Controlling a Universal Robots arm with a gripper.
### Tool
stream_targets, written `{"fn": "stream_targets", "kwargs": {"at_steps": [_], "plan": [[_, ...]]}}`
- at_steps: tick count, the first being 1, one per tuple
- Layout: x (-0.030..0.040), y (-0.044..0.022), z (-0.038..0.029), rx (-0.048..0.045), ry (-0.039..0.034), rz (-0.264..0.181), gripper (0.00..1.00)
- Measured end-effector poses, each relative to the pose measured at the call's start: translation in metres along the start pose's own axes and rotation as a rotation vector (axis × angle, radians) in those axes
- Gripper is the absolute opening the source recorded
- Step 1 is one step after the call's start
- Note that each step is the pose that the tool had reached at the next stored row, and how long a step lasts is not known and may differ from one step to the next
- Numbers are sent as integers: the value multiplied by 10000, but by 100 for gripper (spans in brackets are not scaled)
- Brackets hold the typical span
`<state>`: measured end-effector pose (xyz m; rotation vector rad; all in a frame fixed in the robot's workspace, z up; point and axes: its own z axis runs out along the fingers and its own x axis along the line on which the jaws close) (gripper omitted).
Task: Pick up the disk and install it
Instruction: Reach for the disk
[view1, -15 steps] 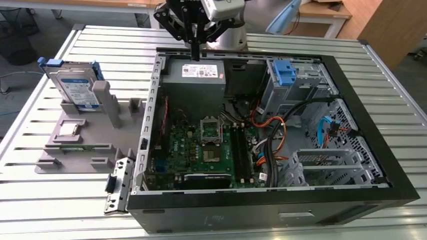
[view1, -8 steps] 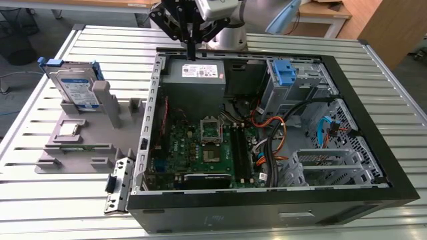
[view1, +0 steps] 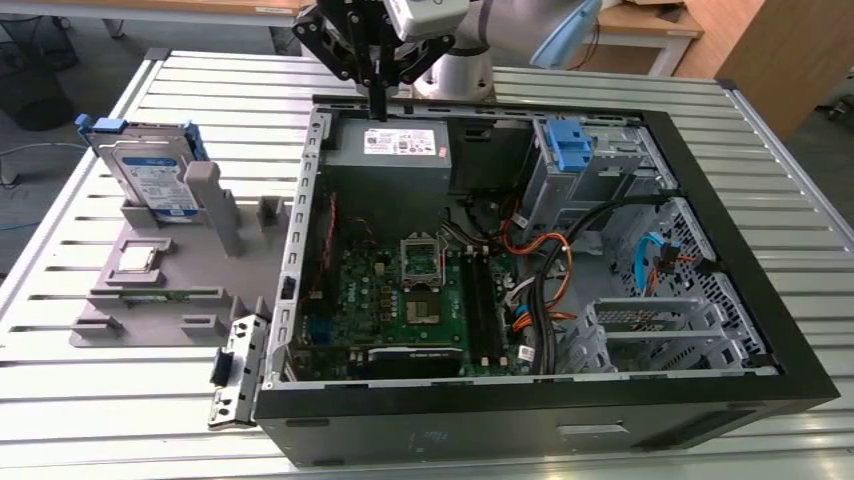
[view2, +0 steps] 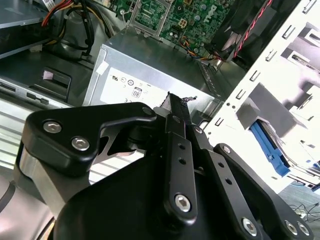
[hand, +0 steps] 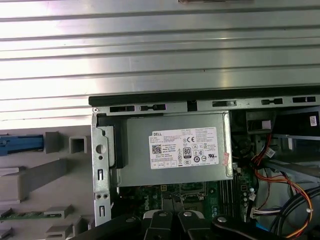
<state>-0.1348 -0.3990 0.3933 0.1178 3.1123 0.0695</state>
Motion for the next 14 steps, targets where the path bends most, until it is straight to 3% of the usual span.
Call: {"fn": "stream_targets", "kwargs": {"at_steps": [6, 14], "plan": [[25, -2, 0, 0, 0, 2, 10], [151, -11, 0, 0, -3, 2, 10]]}}
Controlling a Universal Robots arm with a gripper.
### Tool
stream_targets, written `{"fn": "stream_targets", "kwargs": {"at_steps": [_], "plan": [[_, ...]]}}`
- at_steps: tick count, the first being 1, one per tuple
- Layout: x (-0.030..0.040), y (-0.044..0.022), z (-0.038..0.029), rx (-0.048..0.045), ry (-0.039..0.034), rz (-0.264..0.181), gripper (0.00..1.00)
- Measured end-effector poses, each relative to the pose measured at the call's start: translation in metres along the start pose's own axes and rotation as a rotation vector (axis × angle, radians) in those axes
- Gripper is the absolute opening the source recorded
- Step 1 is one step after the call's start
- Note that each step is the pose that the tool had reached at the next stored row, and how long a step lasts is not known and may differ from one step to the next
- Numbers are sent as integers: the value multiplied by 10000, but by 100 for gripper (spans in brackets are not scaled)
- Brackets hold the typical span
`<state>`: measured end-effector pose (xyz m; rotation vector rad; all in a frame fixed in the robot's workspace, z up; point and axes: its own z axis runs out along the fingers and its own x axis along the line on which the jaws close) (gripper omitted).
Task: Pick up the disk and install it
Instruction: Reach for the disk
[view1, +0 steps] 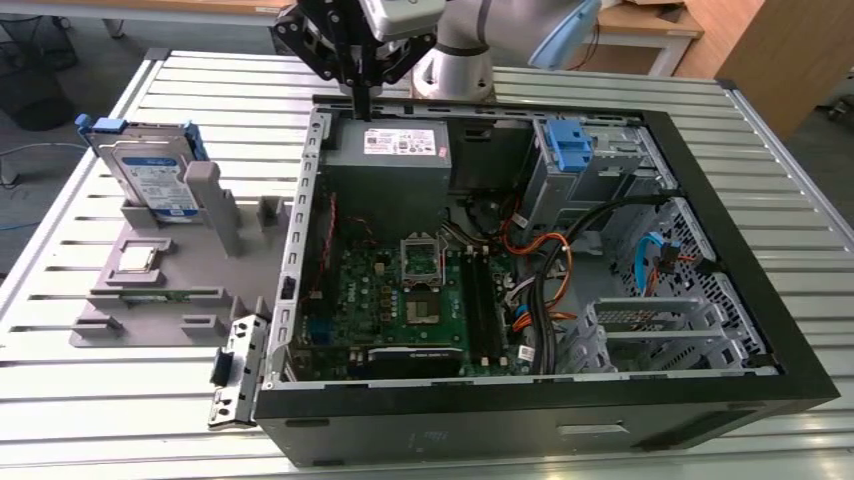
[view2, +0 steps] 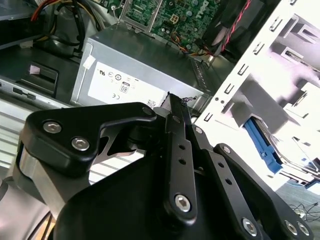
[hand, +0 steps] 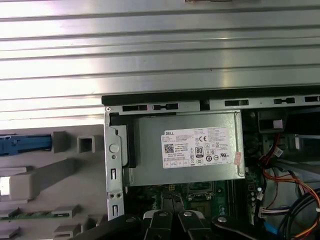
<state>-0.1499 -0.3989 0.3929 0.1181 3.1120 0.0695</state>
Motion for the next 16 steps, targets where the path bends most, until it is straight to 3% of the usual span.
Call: {"fn": "stream_targets", "kwargs": {"at_steps": [16], "plan": [[54, -5, -1, 0, 0, 0, 10]]}}
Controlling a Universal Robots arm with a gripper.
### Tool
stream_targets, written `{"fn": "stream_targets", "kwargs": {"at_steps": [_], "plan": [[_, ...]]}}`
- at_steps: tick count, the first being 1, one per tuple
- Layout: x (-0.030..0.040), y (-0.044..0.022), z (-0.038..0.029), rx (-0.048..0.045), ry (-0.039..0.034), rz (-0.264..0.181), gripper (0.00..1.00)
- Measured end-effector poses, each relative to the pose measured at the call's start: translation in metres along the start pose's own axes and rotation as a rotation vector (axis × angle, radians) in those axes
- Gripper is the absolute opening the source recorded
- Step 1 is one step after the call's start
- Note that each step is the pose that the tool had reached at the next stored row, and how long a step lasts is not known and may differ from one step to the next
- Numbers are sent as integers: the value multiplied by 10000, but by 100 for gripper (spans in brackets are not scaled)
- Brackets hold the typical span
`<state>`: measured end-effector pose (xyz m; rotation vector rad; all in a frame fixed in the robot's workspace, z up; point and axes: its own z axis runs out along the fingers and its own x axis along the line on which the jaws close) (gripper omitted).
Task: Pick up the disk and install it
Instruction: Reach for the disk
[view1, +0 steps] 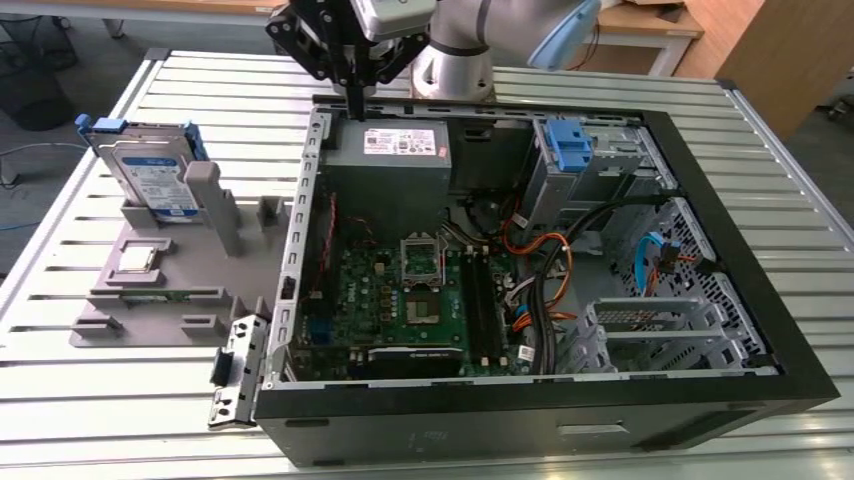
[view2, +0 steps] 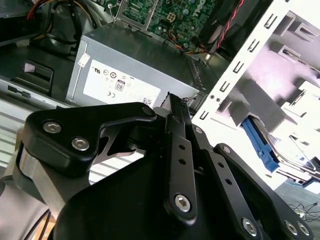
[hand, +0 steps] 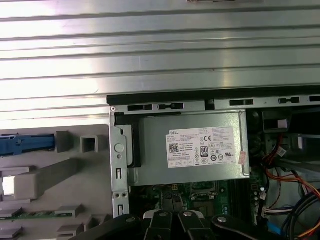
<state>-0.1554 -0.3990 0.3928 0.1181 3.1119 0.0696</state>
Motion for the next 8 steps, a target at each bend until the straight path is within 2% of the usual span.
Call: {"fn": "stream_targets", "kwargs": {"at_steps": [8], "plan": [[129, -9, -1, 0, 0, 0, 10]]}}
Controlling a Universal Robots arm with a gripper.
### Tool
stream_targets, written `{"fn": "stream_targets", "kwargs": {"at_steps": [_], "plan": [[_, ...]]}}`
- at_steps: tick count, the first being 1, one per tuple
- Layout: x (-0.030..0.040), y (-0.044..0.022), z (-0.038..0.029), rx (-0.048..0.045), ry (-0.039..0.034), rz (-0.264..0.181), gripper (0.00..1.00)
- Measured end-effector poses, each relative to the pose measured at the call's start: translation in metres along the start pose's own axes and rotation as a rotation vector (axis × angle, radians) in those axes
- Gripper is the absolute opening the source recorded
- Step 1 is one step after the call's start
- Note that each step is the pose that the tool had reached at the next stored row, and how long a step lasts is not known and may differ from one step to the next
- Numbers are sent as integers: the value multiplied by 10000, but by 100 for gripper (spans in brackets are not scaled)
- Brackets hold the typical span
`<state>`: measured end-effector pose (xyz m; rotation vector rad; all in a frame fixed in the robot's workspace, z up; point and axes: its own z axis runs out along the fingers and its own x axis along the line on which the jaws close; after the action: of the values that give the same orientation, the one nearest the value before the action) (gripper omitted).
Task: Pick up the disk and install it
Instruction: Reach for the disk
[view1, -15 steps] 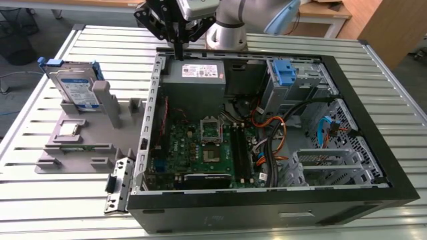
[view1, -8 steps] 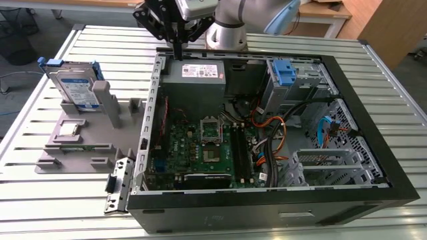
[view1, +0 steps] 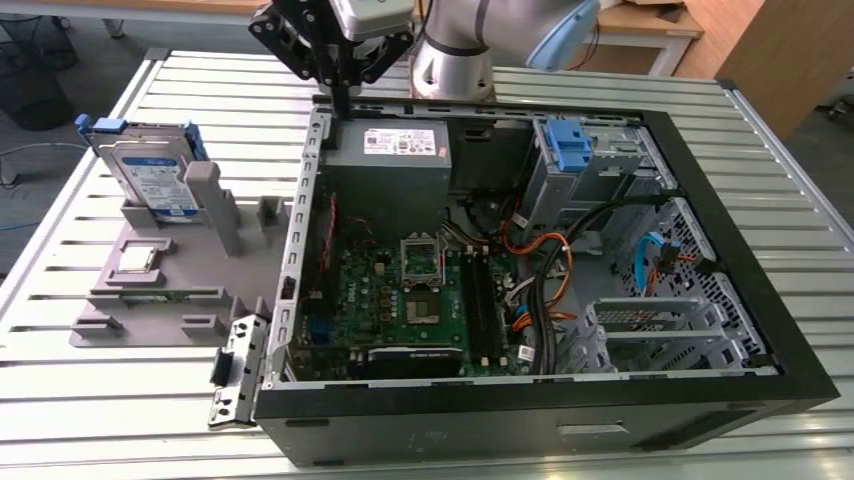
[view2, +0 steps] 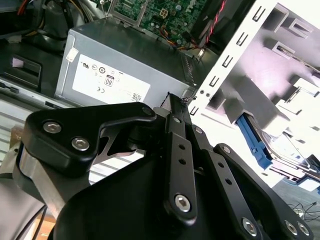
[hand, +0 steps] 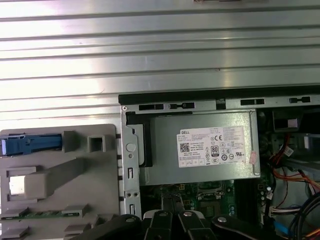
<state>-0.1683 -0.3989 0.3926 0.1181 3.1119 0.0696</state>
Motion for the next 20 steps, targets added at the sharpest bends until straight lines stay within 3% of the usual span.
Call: {"fn": "stream_targets", "kwargs": {"at_steps": [20], "plan": [[357, -27, -1, 0, -1, -1, 10]]}}
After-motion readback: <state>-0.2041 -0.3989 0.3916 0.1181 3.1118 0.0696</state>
